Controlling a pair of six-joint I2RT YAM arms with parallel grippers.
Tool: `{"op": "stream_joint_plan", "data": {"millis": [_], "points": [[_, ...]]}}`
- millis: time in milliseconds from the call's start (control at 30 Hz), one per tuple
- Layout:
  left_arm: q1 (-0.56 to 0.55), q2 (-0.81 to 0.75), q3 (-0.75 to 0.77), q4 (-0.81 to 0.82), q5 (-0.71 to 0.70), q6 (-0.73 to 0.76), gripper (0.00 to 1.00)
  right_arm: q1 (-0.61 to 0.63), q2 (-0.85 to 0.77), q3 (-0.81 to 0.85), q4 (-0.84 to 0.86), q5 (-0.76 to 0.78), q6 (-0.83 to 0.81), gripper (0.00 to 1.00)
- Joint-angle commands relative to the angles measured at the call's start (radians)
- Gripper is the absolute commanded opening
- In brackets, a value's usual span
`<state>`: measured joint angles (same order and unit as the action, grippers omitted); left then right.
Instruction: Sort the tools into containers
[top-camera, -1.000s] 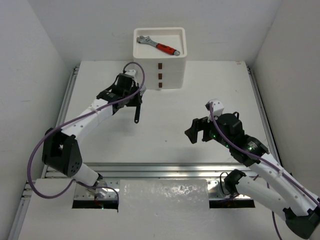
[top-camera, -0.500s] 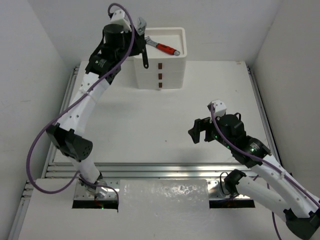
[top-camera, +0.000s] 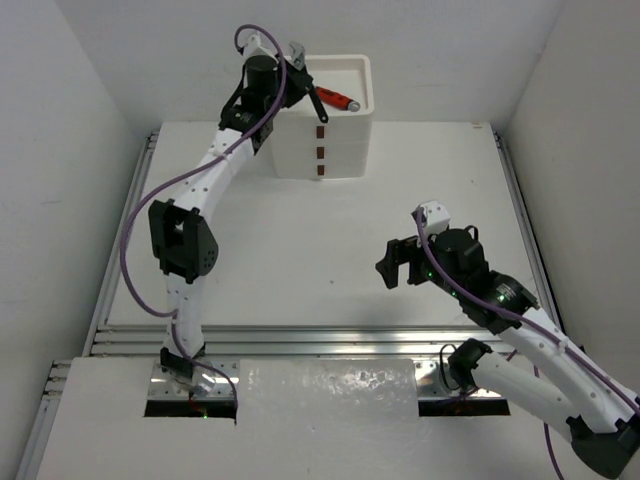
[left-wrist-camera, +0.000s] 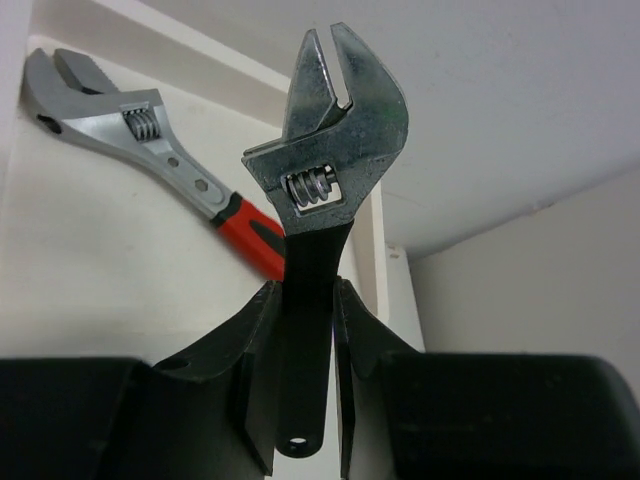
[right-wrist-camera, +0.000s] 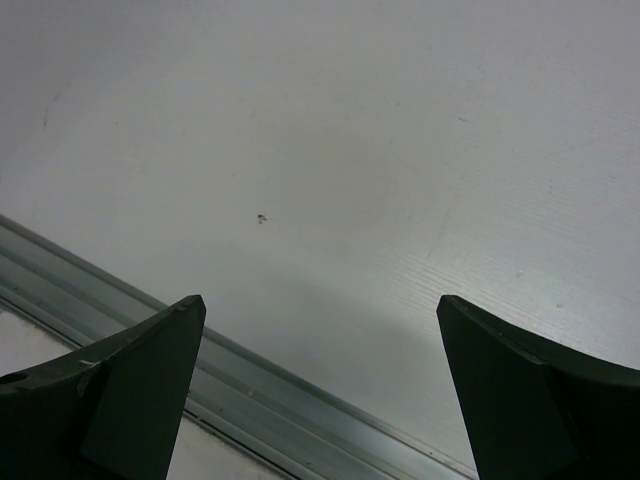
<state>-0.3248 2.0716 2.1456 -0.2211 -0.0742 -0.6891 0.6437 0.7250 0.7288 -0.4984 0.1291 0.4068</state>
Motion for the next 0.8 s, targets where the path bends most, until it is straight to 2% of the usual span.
{"op": "stream_joint_plan", "data": {"millis": [0,133,300,533,767], "points": [[0.013,0.027,0.118,0.273,-0.012,-0.104,0.0,0.002,-0.001,-0.017,0.035,-0.005,0.0,0.99],[0.036,0.085,0.137,0.345,-0.007,-0.206,0.0,0.002,0.005,-0.025,0.032,0.0,0.001,0.99],[0.041,0.13,0.109,0.397,-0.05,-0.236,0.0,0.001,0.002,-0.035,0.034,-0.008,0.0,0.99],[0.035,0.123,-0.013,0.456,-0.131,-0.331,0.0,0.002,0.013,-0.051,0.044,-0.02,-0.002,0.99],[0.027,0.168,0.016,0.534,-0.122,-0.365,0.0,0.002,0.016,-0.058,0.046,-0.034,-0.002,0.99]]}}
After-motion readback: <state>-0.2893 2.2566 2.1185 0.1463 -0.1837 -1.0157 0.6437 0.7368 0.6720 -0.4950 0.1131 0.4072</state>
